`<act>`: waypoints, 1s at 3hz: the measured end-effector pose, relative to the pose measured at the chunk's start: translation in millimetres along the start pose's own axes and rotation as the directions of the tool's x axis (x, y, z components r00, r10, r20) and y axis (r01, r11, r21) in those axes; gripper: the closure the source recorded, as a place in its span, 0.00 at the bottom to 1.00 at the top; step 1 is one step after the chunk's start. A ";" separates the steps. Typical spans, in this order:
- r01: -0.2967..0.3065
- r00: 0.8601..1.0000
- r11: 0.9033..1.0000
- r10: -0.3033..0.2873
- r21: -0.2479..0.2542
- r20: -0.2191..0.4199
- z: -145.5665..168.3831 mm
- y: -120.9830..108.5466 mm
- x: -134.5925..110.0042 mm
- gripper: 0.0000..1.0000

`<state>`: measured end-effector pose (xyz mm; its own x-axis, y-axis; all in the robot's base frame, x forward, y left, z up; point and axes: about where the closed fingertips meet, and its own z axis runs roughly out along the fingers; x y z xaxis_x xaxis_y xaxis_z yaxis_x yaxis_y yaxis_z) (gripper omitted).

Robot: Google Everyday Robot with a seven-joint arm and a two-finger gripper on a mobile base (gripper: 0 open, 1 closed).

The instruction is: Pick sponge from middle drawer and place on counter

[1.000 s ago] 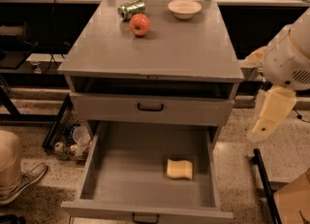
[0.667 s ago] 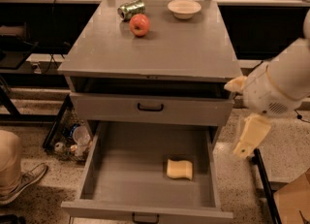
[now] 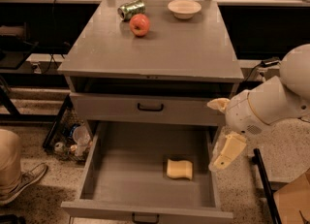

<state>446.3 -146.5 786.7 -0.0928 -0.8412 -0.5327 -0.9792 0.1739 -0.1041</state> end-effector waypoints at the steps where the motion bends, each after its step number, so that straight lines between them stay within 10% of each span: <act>1: 0.020 0.998 1.000 -0.021 0.025 0.065 23.3 1.2 32.7 0.00; 3: 0.054 0.993 0.999 -0.054 0.003 0.106 98.3 -3.7 96.5 0.00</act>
Offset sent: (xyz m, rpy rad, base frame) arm 0.0107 -0.0527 -0.1447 0.0985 -0.0667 0.0551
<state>458.7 -178.0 653.1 -0.0205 -0.7902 -0.6125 -0.9822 0.1303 -0.1352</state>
